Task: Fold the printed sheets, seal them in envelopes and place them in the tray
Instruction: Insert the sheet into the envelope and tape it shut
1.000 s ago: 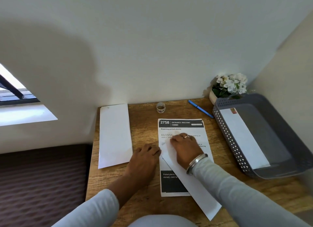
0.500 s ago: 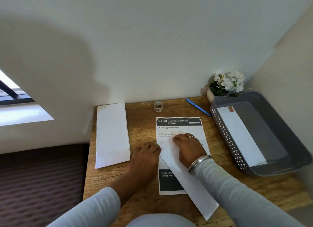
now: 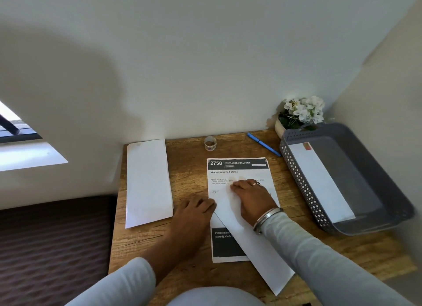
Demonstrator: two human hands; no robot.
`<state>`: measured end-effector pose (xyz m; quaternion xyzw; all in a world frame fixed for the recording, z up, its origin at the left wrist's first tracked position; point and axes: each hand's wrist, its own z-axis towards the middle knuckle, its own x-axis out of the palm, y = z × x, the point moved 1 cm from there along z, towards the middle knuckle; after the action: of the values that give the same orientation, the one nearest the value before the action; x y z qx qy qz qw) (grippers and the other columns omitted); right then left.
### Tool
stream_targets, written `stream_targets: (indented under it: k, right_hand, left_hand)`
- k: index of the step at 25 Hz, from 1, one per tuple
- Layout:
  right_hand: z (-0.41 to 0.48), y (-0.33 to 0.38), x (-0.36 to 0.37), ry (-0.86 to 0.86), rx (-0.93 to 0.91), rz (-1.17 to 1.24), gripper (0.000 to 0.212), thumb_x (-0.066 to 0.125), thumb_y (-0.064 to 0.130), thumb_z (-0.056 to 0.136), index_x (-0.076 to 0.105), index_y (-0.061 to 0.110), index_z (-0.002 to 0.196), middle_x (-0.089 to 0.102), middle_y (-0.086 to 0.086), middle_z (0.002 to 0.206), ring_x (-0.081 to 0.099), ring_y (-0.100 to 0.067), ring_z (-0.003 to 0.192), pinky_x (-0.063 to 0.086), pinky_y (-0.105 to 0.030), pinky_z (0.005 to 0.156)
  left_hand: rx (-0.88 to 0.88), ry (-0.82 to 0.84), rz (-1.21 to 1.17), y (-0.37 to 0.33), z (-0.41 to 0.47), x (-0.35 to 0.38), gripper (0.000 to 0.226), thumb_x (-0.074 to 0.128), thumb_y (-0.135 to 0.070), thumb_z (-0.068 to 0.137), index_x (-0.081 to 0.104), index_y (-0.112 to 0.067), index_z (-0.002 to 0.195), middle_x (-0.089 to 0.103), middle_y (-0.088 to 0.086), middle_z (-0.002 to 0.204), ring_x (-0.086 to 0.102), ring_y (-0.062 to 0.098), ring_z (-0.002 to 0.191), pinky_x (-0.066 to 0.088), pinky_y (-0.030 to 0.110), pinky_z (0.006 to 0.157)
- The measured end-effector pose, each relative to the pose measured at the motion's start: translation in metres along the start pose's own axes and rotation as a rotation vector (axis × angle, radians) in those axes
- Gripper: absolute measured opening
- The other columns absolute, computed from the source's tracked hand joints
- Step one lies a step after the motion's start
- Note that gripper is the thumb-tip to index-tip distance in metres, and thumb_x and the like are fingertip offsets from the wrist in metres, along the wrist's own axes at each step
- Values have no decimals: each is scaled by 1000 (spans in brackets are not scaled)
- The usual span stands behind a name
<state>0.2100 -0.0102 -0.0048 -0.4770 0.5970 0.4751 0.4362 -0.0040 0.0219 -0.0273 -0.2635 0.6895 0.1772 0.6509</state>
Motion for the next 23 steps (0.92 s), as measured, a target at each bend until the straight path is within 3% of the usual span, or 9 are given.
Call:
stream_targets:
  k: [5, 8, 14, 18, 20, 23]
  right_hand:
    - [-9, 33, 1, -34, -119, -79, 51, 59, 14, 80, 57, 17, 131, 57, -2, 132, 50, -26, 122, 41, -41, 104]
    - [-18, 40, 8, 4, -176, -69, 54, 65, 14, 77, 58, 18, 131, 59, -3, 130, 52, -27, 121, 43, -42, 102]
    - [-3, 10, -12, -20, -34, -172, 53, 51, 11, 79, 56, 19, 132, 57, -1, 132, 50, -26, 121, 39, -42, 104]
    - [-2, 45, -3, 26, -192, -97, 43, 56, 13, 79, 62, 17, 121, 60, -2, 123, 52, -26, 113, 46, -41, 96]
    - [-2, 43, 1, 37, -220, -67, 46, 57, 12, 79, 61, 18, 124, 59, -1, 126, 52, -26, 114, 47, -41, 95]
    - [8, 15, -8, 11, -88, -112, 59, 54, 10, 80, 51, 20, 138, 52, 0, 139, 50, -27, 121, 44, -43, 101]
  left_hand:
    - [-45, -35, -30, -3, -3, -1, 66, 61, -36, 95, 31, -24, 152, 34, 0, 158, 27, 27, 145, 26, 49, 116]
    - [-63, -35, -57, -5, -5, -5, 66, 60, -33, 95, 30, -25, 153, 33, -1, 158, 26, 26, 145, 26, 47, 117]
    - [-46, -37, -42, -4, -5, -7, 67, 60, -41, 95, 31, -23, 153, 33, -1, 158, 24, 26, 145, 25, 48, 117]
    - [-74, -25, -64, -6, -4, -9, 67, 61, -42, 94, 32, -26, 152, 34, -2, 157, 26, 25, 145, 23, 46, 118]
    - [-76, -23, -71, -6, -4, -9, 67, 60, -42, 94, 32, -26, 152, 35, -2, 157, 26, 24, 144, 24, 46, 118]
    - [-58, -20, -59, -6, -4, -9, 67, 60, -42, 95, 31, -24, 153, 33, -1, 158, 24, 25, 145, 25, 47, 118]
